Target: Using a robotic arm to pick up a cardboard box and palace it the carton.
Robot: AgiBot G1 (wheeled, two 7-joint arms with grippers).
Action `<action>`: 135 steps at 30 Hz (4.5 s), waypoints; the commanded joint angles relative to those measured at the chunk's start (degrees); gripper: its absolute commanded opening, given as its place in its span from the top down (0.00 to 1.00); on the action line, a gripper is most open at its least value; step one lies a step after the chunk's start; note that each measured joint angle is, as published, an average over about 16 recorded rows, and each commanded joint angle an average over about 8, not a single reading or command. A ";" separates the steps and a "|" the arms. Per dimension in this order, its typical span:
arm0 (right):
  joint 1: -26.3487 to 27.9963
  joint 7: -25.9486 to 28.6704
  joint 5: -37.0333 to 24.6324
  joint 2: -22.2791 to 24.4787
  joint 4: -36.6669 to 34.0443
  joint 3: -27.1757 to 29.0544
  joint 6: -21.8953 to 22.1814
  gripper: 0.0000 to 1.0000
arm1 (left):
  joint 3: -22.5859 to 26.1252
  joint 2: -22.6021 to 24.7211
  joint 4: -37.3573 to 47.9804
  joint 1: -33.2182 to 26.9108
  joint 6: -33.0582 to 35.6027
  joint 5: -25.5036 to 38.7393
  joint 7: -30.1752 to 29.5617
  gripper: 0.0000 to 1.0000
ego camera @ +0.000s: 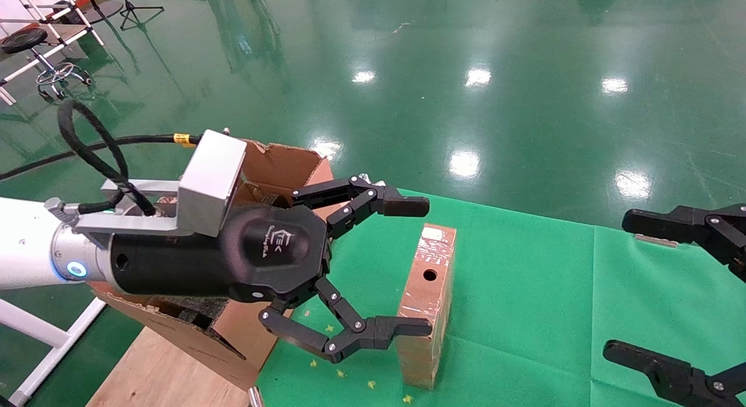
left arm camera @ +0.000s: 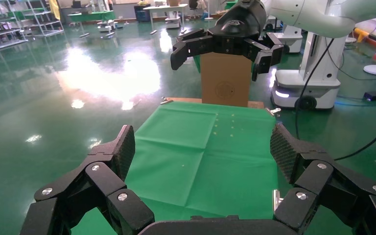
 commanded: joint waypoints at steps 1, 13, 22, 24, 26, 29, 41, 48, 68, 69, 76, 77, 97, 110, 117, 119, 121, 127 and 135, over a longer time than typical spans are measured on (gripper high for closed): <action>0.00 0.00 0.00 0.00 0.00 0.00 0.00 0.00 | 0.00 0.00 0.00 0.00 0.00 0.00 0.00 0.00; 0.00 0.00 0.00 0.00 0.00 0.00 0.00 0.00 | 0.00 0.00 0.00 0.00 0.00 0.00 0.00 0.00; 0.00 0.00 0.00 0.00 0.00 0.00 0.00 0.60 | 0.39 -0.62 -0.79 -0.37 -0.50 2.04 0.27 0.00; 0.00 0.00 0.00 0.00 0.00 0.00 0.00 0.84 | 0.81 -0.98 -1.39 -0.74 -1.08 3.63 -0.05 0.00; 0.00 0.00 0.00 0.00 0.00 0.00 0.00 0.97 | 1.42 -1.27 -1.96 -1.19 -1.82 5.37 -0.88 0.00; 0.00 0.00 0.00 0.00 0.00 0.00 0.00 1.00 | 2.32 -1.47 -2.53 -1.89 -2.79 7.48 -2.49 0.00; 0.00 -0.01 0.00 0.00 -0.02 0.00 0.02 1.00 | 4.00 -1.76 -2.99 -3.66 -4.09 10.86 -4.92 0.00; 0.00 -0.01 0.00 0.00 -0.03 0.00 0.02 1.00 | 8.28 -0.26 -4.05 -10.13 -7.91 22.58 -13.11 0.00; 0.00 -0.01 0.01 0.00 -0.03 -0.01 0.02 1.00 | 28.26 19.65 -4.20 -38.48 2.66 56.69 -61.83 0.00; 0.00 -0.01 0.01 0.00 -0.03 -0.01 0.02 1.00 | 29.32 20.74 -4.15 -39.01 3.05 57.50 -64.09 0.00; 0.00 -0.02 0.01 0.01 -0.03 -0.01 0.02 1.00 | 37.67 26.99 -3.75 -42.80 4.49 61.47 -77.75 0.00; 0.00 -0.02 0.01 0.01 -0.03 -0.01 0.02 1.00 | 38.84 27.59 -3.67 -43.25 4.58 61.67 -79.35 0.00; 0.00 -0.02 0.01 0.01 -0.03 -0.02 0.02 0.71 | 51.00 32.38 -1.19 -44.17 3.13 60.08 -94.01 0.00; -0.01 -0.02 0.02 0.01 -0.05 -0.01 0.04 0.00 | 51.74 32.55 -0.71 -44.35 3.27 60.49 -94.15 1.00; -0.01 -0.02 0.02 0.01 -0.05 -0.01 0.04 0.00 | 51.51 32.50 -0.83 -44.28 3.23 60.37 -94.16 1.00; -0.01 -0.02 0.02 0.01 -0.05 -0.01 0.04 0.00 | 51.47 32.49 -0.85 -44.27 3.22 60.34 -94.16 1.00; -0.01 -0.02 0.02 0.01 -0.05 -0.01 0.04 0.00 | 51.44 32.49 -0.87 -44.25 3.21 60.32 -94.16 1.00; -0.01 -0.02 0.02 0.01 -0.05 -0.01 0.04 0.00 | 51.35 32.44 -0.91 -44.24 3.19 60.30 -94.16 1.00; -0.01 -0.02 0.02 0.01 -0.04 -0.01 0.04 0.00 | 51.31 32.31 -1.08 -44.35 2.93 60.45 -93.95 1.00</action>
